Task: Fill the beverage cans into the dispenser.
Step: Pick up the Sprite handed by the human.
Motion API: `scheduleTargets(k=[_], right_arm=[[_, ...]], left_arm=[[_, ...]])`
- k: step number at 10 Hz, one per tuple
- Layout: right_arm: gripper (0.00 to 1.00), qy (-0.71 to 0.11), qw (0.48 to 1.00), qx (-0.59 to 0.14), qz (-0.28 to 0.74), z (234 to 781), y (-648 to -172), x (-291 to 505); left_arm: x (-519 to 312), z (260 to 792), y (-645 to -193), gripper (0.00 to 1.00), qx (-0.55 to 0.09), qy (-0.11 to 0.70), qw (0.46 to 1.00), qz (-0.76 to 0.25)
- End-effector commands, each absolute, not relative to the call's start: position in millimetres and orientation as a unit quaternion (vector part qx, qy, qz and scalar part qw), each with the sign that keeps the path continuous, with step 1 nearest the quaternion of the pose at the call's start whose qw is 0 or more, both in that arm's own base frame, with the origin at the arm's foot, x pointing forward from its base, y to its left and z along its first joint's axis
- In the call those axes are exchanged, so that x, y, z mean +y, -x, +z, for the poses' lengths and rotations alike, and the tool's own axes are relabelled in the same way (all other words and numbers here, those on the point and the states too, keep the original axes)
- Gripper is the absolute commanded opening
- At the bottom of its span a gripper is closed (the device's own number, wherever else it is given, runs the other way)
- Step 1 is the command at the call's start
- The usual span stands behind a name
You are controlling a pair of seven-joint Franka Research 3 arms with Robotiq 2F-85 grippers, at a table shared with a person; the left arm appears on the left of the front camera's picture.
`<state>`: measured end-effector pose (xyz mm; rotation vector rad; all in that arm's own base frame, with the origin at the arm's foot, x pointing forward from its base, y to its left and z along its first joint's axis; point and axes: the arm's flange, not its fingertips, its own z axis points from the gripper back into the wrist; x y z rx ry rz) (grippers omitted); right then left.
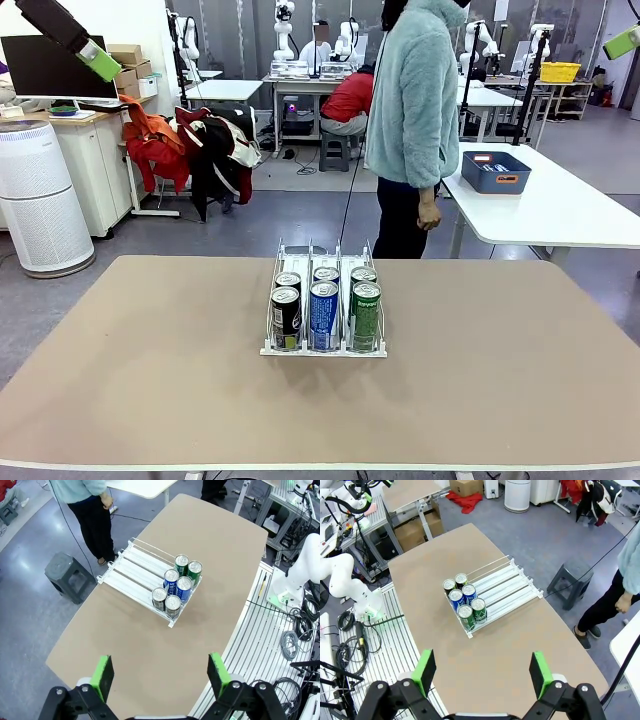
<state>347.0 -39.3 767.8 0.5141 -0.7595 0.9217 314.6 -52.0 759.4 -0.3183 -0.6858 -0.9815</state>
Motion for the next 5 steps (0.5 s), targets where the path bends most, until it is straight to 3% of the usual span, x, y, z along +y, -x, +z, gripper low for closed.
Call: scheduleTargets(k=[1, 5], right_arm=[[1.00, -0.238, 0.796, -0.351, 0.431, 767.7, -346.4, -39.0], [1.00, -0.238, 0.796, -0.351, 0.431, 767.7, -346.4, -39.0]], left_arm=[[-51.4, 758.8, -314.5, 1.00, -0.319, 0.145, 0.815, -0.461], [-51.4, 758.8, -314.5, 1.00, -0.319, 0.145, 0.815, -0.461]])
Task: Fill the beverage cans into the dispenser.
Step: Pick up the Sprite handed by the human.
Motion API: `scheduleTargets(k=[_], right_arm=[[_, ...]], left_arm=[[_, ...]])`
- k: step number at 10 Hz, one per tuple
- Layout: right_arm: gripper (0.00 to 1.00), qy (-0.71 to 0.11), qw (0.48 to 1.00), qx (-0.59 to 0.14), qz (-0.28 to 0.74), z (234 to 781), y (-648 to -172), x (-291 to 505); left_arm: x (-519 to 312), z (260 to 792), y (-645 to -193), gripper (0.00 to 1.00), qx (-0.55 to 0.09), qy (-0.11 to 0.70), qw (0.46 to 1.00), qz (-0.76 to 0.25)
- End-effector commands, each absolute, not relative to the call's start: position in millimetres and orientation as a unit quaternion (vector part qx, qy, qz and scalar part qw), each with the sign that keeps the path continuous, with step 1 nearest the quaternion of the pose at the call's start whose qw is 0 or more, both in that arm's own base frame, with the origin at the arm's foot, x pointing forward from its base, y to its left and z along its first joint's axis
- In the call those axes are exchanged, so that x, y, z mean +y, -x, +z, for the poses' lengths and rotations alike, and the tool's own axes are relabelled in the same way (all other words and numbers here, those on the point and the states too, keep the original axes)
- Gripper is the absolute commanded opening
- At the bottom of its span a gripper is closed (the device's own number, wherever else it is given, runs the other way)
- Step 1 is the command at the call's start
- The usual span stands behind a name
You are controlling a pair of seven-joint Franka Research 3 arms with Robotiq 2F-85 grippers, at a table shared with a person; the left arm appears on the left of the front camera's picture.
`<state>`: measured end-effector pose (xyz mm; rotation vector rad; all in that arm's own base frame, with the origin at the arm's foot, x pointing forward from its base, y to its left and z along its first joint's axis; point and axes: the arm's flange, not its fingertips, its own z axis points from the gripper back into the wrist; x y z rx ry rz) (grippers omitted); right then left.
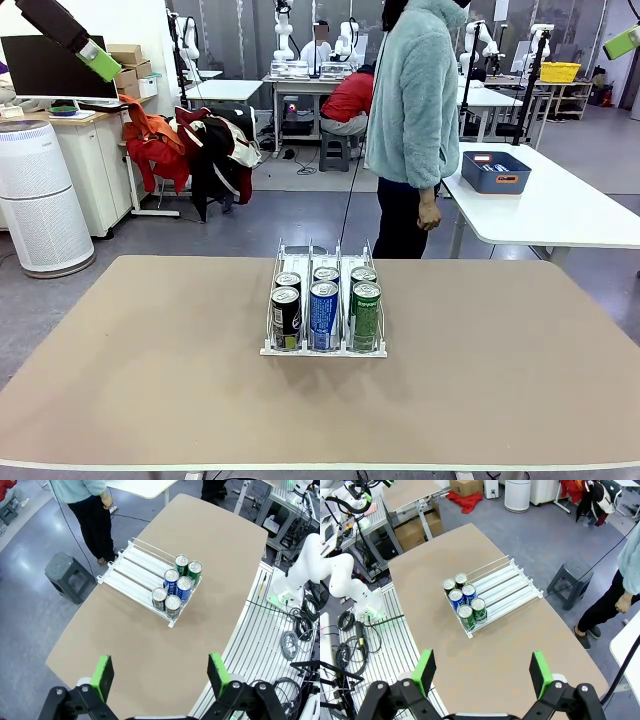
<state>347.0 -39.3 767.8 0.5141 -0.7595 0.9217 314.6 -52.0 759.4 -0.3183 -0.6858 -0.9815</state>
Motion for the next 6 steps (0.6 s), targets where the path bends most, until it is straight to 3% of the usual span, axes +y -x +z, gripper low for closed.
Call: scheduleTargets(k=[1, 6], right_arm=[[1.00, -0.238, 0.796, -0.351, 0.431, 767.7, -346.4, -39.0], [1.00, -0.238, 0.796, -0.351, 0.431, 767.7, -346.4, -39.0]], left_arm=[[-51.4, 758.8, -314.5, 1.00, -0.319, 0.145, 0.815, -0.461], [-51.4, 758.8, -314.5, 1.00, -0.319, 0.145, 0.815, -0.461]])
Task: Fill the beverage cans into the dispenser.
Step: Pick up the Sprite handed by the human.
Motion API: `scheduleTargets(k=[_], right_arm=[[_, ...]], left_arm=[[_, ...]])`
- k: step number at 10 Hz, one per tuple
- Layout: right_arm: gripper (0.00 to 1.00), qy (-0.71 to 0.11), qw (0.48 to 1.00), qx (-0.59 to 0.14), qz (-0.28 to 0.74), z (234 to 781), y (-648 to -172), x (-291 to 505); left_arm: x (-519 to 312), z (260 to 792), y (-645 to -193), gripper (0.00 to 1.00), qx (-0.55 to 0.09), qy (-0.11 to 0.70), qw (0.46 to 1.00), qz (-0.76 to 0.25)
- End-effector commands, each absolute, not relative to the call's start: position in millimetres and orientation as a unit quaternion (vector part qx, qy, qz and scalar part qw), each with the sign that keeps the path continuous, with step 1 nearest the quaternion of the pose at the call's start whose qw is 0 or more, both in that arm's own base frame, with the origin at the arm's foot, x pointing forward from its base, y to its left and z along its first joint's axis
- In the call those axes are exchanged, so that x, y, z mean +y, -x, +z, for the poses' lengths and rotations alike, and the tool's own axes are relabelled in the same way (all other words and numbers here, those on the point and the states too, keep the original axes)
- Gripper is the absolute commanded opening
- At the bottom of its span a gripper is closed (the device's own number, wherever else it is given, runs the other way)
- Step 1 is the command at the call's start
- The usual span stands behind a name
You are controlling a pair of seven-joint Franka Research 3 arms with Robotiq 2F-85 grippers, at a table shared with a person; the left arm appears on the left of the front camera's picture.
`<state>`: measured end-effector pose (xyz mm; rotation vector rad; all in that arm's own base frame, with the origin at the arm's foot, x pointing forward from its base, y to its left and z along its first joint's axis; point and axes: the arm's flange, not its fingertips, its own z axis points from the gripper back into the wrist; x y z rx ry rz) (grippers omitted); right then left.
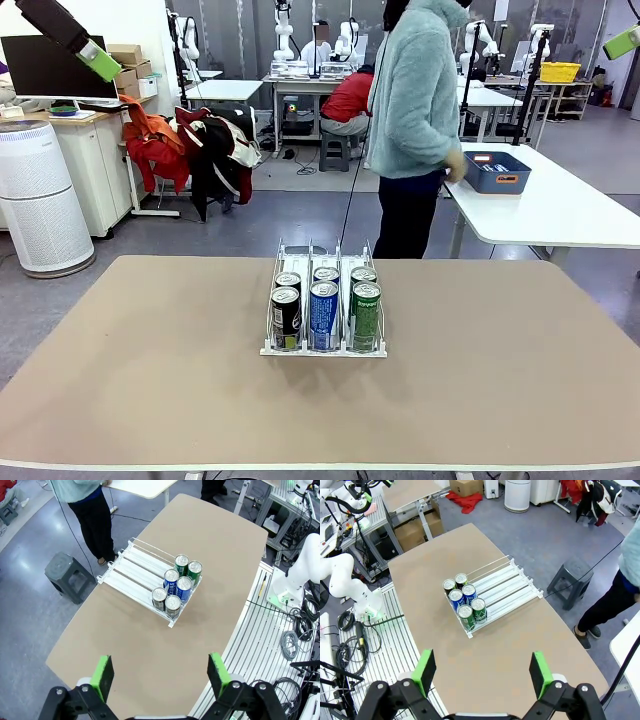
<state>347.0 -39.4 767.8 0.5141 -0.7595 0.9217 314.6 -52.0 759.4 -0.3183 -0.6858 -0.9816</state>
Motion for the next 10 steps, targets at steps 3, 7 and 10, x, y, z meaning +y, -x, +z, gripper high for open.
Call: scheduleTargets(k=[3, 7, 10], right_arm=[[1.00, -0.238, 0.796, -0.351, 0.431, 767.7, -346.4, -39.0], [1.00, -0.238, 0.796, -0.351, 0.431, 767.7, -346.4, -39.0], [1.00, -0.238, 0.796, -0.351, 0.431, 767.7, -346.4, -39.0]], left_arm=[[-51.4, 758.8, -314.5, 1.00, -0.319, 0.145, 0.815, -0.461], [-51.4, 758.8, -314.5, 1.00, -0.319, 0.145, 0.815, -0.461], [-51.4, 758.8, -314.5, 1.00, -0.319, 0.145, 0.815, -0.461]])
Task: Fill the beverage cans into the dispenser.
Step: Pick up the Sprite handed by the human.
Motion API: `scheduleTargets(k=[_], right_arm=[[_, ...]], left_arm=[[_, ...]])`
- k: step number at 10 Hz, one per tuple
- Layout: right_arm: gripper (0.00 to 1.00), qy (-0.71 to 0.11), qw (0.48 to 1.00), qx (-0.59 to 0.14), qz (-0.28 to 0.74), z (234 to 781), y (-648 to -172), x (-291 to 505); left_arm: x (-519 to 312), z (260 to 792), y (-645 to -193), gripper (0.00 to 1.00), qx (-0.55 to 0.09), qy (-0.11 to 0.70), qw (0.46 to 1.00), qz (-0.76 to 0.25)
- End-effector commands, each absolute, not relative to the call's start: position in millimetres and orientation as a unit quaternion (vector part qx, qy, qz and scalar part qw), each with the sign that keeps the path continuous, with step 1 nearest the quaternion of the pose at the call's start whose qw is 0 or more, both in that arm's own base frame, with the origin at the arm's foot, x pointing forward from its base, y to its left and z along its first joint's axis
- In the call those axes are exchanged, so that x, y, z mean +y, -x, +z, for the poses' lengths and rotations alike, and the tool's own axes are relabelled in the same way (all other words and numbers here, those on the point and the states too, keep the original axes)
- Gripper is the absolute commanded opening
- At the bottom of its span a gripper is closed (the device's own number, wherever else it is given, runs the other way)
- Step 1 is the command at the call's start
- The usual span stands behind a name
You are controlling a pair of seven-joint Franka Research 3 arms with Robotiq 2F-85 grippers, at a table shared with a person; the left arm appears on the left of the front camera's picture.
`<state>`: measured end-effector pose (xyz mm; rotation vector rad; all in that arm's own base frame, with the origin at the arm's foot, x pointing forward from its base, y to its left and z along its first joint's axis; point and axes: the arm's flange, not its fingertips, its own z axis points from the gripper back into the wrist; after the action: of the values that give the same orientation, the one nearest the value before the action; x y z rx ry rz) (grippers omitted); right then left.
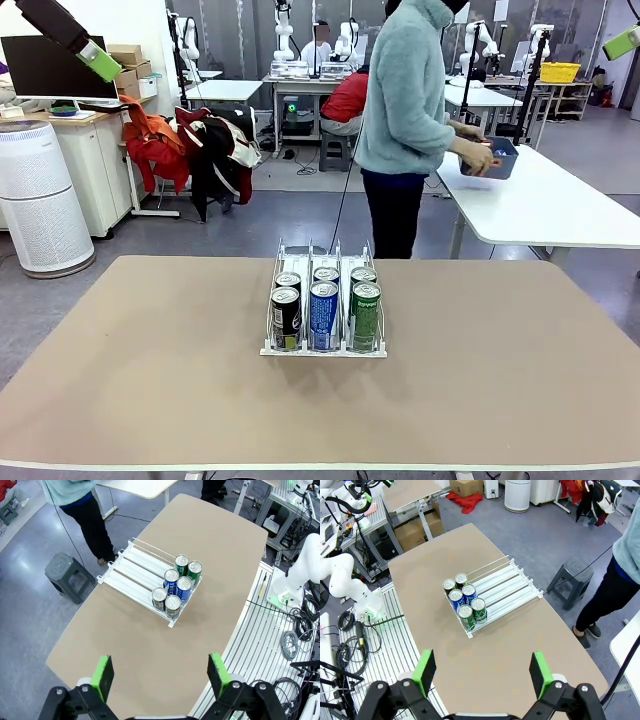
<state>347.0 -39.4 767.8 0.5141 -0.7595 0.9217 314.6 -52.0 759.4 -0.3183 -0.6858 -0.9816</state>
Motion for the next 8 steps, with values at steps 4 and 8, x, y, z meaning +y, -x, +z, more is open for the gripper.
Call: scheduleTargets(k=[4, 8], right_arm=[[1.00, -0.238, 0.796, -0.351, 0.431, 767.7, -346.4, -39.0], [1.00, -0.238, 0.796, -0.351, 0.431, 767.7, -346.4, -39.0]], left_arm=[[-51.4, 758.8, -314.5, 1.00, -0.319, 0.145, 0.815, -0.461], [-51.4, 758.8, -314.5, 1.00, -0.319, 0.145, 0.815, -0.461]])
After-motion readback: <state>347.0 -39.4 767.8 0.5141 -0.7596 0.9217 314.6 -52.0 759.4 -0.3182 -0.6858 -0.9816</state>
